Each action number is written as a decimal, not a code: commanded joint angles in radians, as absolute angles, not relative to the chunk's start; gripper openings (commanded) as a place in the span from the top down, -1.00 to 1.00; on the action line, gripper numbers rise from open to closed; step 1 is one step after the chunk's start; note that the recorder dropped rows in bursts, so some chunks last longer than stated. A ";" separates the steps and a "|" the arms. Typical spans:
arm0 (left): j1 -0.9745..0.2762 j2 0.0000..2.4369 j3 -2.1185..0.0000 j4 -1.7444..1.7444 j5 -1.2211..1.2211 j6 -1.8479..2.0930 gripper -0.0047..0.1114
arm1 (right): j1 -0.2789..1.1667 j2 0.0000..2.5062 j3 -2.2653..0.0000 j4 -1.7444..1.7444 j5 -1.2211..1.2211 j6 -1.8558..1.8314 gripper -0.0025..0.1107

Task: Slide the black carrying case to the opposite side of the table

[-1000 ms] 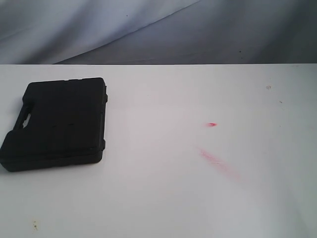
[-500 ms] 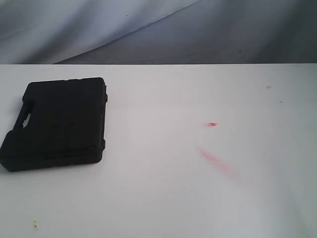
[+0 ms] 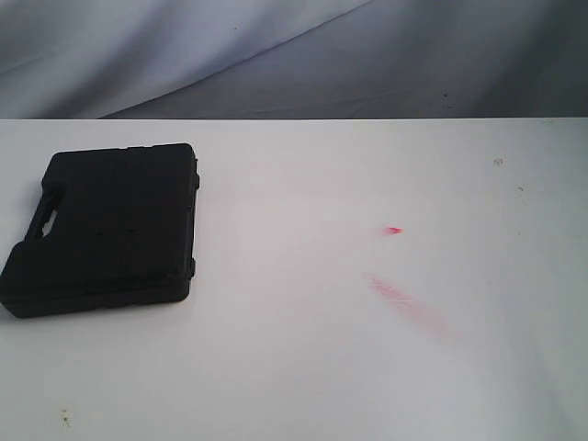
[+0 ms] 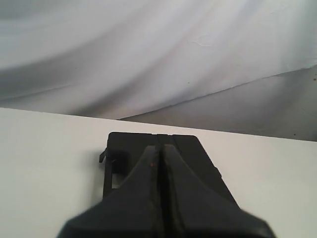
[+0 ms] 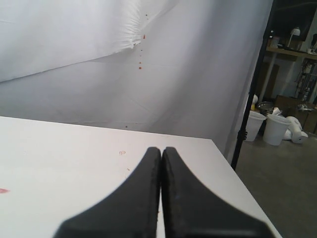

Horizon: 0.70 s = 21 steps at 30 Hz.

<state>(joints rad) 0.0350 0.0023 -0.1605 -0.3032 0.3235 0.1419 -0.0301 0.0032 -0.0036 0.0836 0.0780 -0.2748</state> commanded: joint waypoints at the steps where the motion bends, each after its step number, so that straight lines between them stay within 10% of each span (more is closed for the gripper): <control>1: 0.030 0.000 -0.132 -0.173 0.259 -0.027 0.92 | -0.030 0.000 0.000 0.091 0.079 -0.280 0.96; 21: 0.030 0.000 0.000 0.009 0.192 -0.153 0.92 | -0.030 0.000 0.000 0.091 0.079 -0.280 0.96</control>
